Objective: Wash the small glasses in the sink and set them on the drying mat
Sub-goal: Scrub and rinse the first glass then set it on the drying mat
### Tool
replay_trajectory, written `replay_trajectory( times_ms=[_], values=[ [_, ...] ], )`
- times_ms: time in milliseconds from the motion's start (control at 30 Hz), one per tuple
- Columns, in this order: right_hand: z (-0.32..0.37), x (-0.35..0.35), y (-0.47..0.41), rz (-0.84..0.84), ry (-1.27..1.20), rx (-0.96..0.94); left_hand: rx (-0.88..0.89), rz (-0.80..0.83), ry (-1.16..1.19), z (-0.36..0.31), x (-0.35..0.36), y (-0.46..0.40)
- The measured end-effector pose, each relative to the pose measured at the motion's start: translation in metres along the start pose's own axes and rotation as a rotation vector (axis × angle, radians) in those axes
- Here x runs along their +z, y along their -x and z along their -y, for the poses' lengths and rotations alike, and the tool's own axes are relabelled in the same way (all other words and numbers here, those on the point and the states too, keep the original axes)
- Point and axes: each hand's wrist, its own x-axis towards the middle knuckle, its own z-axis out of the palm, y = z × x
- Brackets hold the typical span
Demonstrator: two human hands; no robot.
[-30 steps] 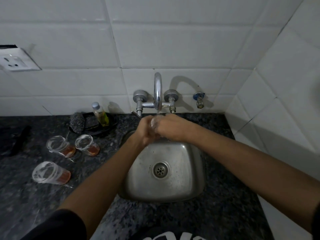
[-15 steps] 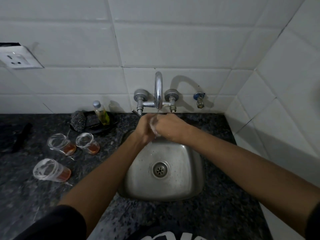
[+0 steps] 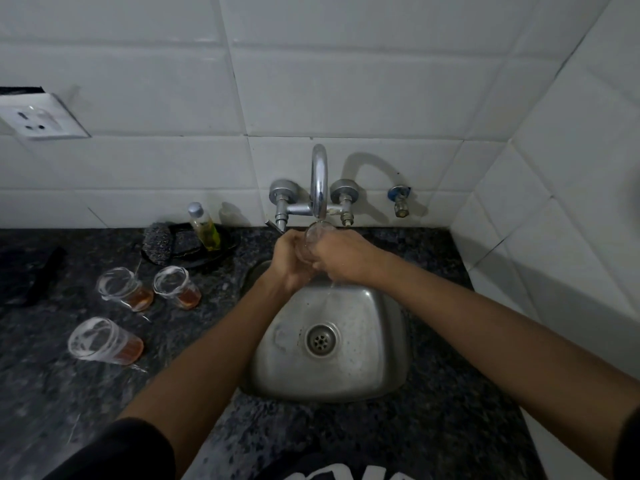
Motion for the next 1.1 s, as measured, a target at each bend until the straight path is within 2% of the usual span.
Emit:
replay_trajectory(
  times_ms=[100,167,267,333,433,567,733,800,833,933,1000,1100],
  values=[
    [-0.004,0.004,0.0,-0.01,0.006,-0.114,-0.003,0.077,-0.052,-0.008,0.003,0.0],
    [0.0,-0.001,0.002,-0.028,0.052,-0.045,0.01,0.094,-0.015,-0.007,0.008,-0.001],
    [0.002,-0.003,0.003,-0.041,-0.01,0.0,-0.016,0.043,0.045,0.001,0.006,0.0],
    [0.001,-0.004,0.006,-0.037,-0.025,-0.016,-0.036,0.057,0.006,0.0,0.002,0.001],
    [0.001,-0.004,0.006,-0.007,0.125,-0.082,-0.031,0.044,-0.114,-0.008,0.004,0.004],
    [0.003,-0.005,0.005,0.035,-0.058,0.052,-0.016,-0.002,-0.018,-0.002,0.006,0.005],
    [-0.005,0.006,0.006,0.083,-0.113,-0.009,-0.068,0.002,-0.147,-0.003,-0.003,0.0],
    [0.002,0.007,0.005,0.063,-0.107,0.011,-0.061,0.019,-0.107,-0.004,-0.002,-0.002],
    [0.003,0.009,0.004,0.025,-0.131,0.023,-0.042,0.012,-0.077,-0.003,-0.001,0.0],
    [0.006,0.012,0.005,-0.103,-0.402,0.109,0.023,0.06,0.057,0.005,-0.007,0.002],
    [0.007,0.017,0.011,-0.28,-0.452,0.131,0.062,0.108,0.1,0.008,-0.013,0.005],
    [0.014,0.025,0.021,-0.545,-0.472,0.214,0.135,0.123,0.02,0.006,-0.017,0.008]
  ],
)
